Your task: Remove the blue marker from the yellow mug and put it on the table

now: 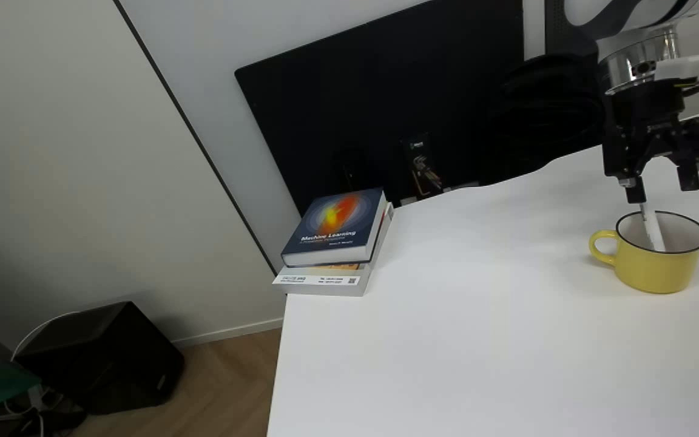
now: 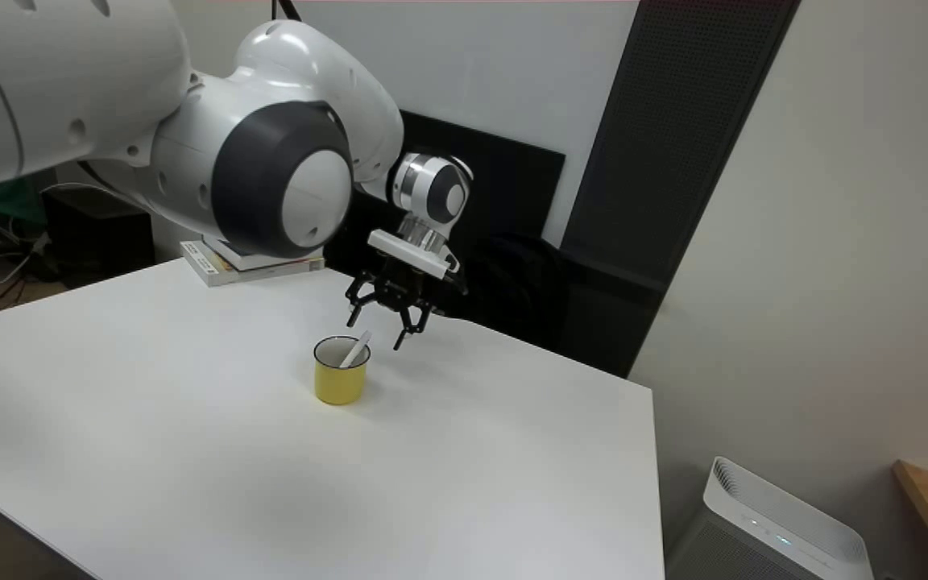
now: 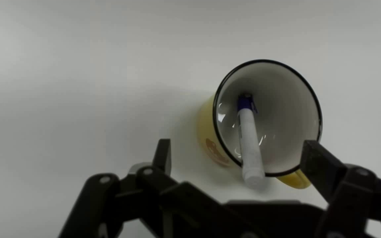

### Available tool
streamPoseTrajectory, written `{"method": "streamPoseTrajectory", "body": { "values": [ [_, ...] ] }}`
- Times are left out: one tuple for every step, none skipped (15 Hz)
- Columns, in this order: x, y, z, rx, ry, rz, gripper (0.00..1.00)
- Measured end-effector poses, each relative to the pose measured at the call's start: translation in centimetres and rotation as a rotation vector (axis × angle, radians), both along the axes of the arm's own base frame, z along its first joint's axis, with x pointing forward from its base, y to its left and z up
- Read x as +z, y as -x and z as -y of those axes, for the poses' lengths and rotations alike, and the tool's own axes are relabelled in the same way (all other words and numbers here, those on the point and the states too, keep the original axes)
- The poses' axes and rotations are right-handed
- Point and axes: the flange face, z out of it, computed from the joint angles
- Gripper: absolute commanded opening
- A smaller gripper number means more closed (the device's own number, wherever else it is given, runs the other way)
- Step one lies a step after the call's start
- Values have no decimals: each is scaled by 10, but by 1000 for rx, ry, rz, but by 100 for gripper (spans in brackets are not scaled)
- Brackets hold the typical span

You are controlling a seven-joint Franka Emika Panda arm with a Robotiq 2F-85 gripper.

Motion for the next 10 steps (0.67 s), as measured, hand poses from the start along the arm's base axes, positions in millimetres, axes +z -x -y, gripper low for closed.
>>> {"method": "streamPoseTrajectory", "body": {
  "values": [
    [1, -1, 1, 0, 3, 7, 100],
    [2, -2, 2, 0, 6, 11, 100],
    [2, -2, 2, -1, 7, 14, 100],
    [2, -2, 2, -1, 8, 16, 100],
    [1, -3, 3, -2, 9, 17, 100],
    [0, -2, 3, -2, 9, 17, 100],
    [-1, -2, 3, -2, 9, 16, 100],
    [-2, -2, 2, -2, 9, 15, 100],
    [-4, -2, 2, -1, 9, 13, 100],
    [-6, -1, 2, -1, 8, 11, 100]
  ]
}}
